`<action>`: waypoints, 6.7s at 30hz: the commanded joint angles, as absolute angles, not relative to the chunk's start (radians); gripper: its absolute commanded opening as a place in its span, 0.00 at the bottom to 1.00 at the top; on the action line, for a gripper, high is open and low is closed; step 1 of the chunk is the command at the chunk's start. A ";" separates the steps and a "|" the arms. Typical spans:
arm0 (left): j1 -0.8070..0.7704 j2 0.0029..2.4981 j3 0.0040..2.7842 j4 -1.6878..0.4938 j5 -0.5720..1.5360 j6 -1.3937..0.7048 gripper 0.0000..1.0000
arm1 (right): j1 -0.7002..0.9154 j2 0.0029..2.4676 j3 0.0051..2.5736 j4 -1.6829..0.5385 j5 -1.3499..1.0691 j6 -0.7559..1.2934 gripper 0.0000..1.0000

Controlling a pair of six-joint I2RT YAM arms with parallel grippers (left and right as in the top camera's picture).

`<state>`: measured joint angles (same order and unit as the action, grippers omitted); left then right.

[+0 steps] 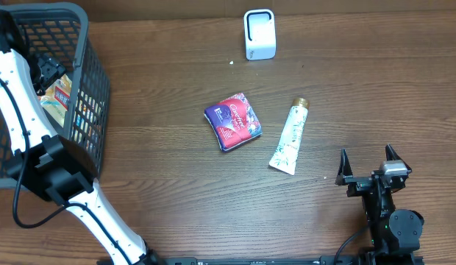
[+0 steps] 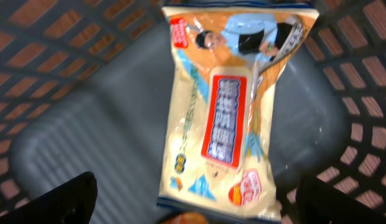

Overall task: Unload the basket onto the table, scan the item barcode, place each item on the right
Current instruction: 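Lower the left gripper into the basket over the yellow wipes pack, then grasp the yellow wipes pack in the basket with the left gripper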

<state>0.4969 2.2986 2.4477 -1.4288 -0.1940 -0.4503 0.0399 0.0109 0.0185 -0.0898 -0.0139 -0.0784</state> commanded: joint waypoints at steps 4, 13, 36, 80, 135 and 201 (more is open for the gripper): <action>0.519 2.278 2.457 -1.469 -0.217 -0.515 0.92 | 0.038 0.003 0.008 -0.085 -0.004 -0.080 1.00; 0.569 2.295 2.455 -1.531 -0.197 -0.612 0.87 | 0.038 0.003 0.008 -0.085 -0.004 -0.080 1.00; 0.497 2.482 2.454 -1.494 -0.270 -0.583 0.82 | 0.038 0.003 0.008 -0.084 -0.004 -0.080 1.00; 0.591 2.217 2.408 -1.656 0.020 -0.342 0.84 | 0.038 0.003 0.008 -0.084 -0.004 -0.080 1.00; 0.839 1.634 1.901 -1.690 -0.179 -0.480 0.04 | 0.038 0.003 0.008 -0.084 -0.004 -0.079 1.00; 0.869 1.625 1.876 -1.357 0.117 -0.381 0.15 | 0.038 0.003 0.008 -0.085 -0.004 -0.080 1.00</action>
